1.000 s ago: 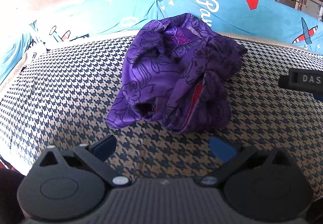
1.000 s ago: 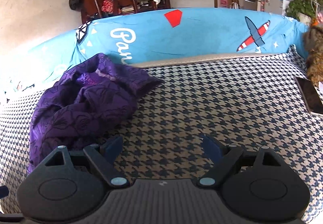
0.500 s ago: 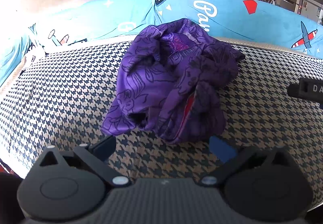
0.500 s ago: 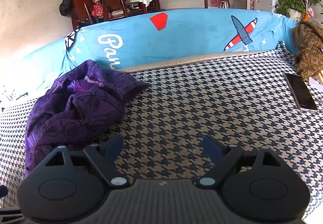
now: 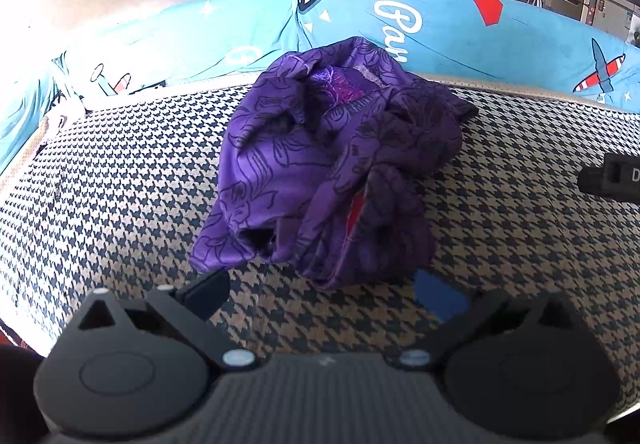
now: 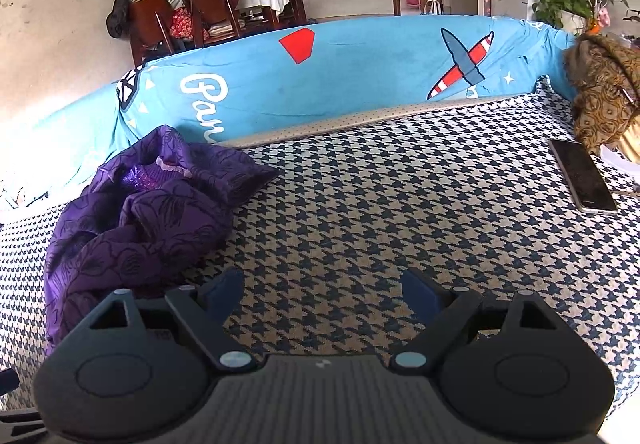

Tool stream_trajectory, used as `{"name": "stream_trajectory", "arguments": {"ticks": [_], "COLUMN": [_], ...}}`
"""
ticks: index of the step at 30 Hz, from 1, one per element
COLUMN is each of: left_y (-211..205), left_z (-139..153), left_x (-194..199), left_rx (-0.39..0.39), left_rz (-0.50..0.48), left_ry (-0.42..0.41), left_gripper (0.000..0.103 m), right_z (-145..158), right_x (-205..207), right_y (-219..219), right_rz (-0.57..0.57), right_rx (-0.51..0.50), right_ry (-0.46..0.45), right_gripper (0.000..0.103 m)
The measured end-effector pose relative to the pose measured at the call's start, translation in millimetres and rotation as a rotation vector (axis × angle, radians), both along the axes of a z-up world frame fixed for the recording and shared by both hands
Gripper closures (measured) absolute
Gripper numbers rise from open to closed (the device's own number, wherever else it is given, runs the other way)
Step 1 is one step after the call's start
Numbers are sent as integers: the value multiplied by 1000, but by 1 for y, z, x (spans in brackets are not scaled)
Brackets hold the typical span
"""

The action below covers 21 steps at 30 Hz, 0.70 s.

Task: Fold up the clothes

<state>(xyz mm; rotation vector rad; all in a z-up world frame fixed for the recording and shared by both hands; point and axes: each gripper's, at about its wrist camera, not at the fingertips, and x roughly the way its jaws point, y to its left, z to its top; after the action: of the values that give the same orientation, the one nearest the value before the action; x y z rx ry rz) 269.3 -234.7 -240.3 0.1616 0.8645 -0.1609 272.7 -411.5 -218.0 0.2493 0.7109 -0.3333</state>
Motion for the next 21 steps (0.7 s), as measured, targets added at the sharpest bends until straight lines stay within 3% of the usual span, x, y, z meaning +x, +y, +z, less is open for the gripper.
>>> {"name": "stream_trajectory", "arguments": {"ticks": [21], "left_y": [-11], "left_z": [4], "left_x": [-5], "left_rx": [6], "left_rz": [-22], "left_ry": [-26], "left_gripper": [0], "right_z": [5], "right_x": [-9], "right_y": [-7], "right_rz": [-28], "right_rx": [-16], "right_ry": [-16], "right_gripper": [16]}}
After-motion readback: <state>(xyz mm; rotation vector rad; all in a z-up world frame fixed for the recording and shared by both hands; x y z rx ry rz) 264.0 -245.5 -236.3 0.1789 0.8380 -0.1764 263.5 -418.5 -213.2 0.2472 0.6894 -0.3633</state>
